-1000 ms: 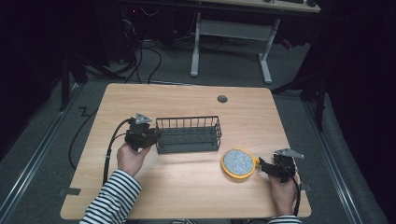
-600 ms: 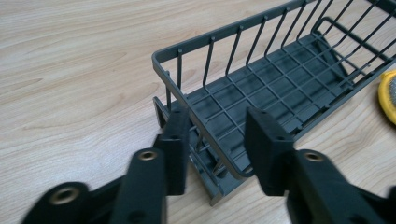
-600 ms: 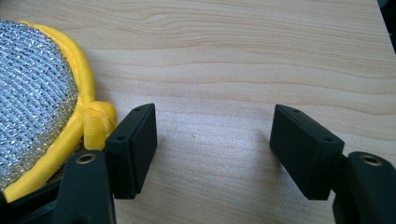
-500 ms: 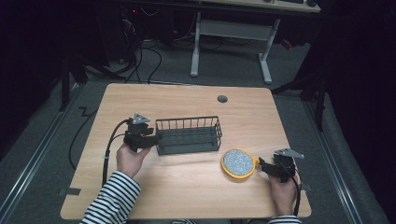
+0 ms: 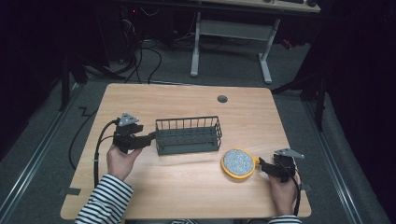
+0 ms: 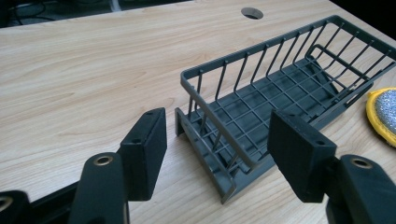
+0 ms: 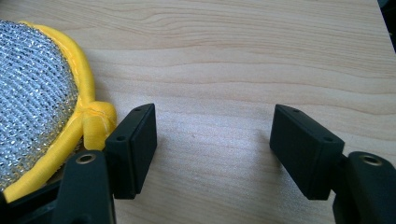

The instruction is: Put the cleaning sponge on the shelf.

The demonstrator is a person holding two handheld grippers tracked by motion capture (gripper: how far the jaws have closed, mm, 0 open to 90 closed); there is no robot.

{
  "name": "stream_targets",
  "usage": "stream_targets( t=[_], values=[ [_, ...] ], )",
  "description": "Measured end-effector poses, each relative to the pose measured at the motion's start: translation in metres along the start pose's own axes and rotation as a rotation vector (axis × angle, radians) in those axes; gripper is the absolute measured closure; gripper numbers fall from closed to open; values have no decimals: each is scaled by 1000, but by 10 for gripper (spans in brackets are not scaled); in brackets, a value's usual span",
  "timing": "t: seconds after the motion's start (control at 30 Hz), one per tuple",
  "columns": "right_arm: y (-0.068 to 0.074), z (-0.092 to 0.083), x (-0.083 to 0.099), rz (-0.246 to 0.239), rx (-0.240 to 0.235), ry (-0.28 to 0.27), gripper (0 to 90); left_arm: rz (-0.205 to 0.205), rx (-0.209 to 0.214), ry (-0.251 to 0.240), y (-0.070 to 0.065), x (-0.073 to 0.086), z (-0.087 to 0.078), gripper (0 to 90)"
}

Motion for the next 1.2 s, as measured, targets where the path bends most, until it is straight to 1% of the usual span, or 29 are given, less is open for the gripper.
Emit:
stream_targets(
  t=[0.03,0.07,0.13,0.17,0.27,0.3,0.43,0.47,0.5,0.63,0.67,0.7,0.77,0.83,0.87,1.07,1.13,1.2],
  values=[
    [0,0,0,1,-1,1,321,-5,-6,-2,2,2,-2,381],
    [0,0,0,1,-1,0,321,-16,-10,-8,6,6,-7,381],
    [0,0,0,2,-1,1,321,-38,-12,-22,10,10,-12,381],
    [0,0,0,-1,-1,-1,321,-38,-12,-22,10,10,-12,380],
    [0,0,0,-1,0,0,321,-60,-26,-39,16,19,-22,380],
    [0,0,0,-1,0,0,321,-60,-26,-39,16,19,-22,380],
    [0,0,0,-1,0,0,321,-86,-38,-52,23,31,-34,378],
    [0,0,0,-1,0,0,321,-86,-38,-52,23,31,-34,377],
    [0,0,0,0,0,0,321,-94,-46,-55,25,36,-39,377],
    [0,0,0,-1,-1,-2,321,-104,-54,-61,29,42,-45,375],
    [0,0,0,1,-1,-1,321,-117,-55,-67,31,45,-46,374],
    [0,0,0,1,-1,-1,321,-117,-55,-67,31,45,-46,372],
    [0,0,0,1,-2,-1,321,-136,-59,-68,35,53,-48,371],
    [0,0,0,0,-1,-2,321,-140,-63,-67,36,56,-47,370],
    [0,0,0,0,-1,-2,321,-151,-63,-64,37,61,-46,369],
    [0,0,0,-2,-1,-2,321,-167,-67,-61,38,73,-41,353],
    [0,0,0,-3,-2,-3,321,-179,-62,-54,38,79,-37,346],
    [0,0,0,-3,-2,-3,321,-179,-65,-47,39,82,-35,345]
  ],
)
Point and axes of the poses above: each handheld gripper's, and its own axes: z roughly forward along the jaws, x roughly out of its underside, y roughly to its left, the point moved 6 cm from there along z, roughly forward along the jaws, and after that the axes turned 9 degrees about x, right-handed, at the moved point
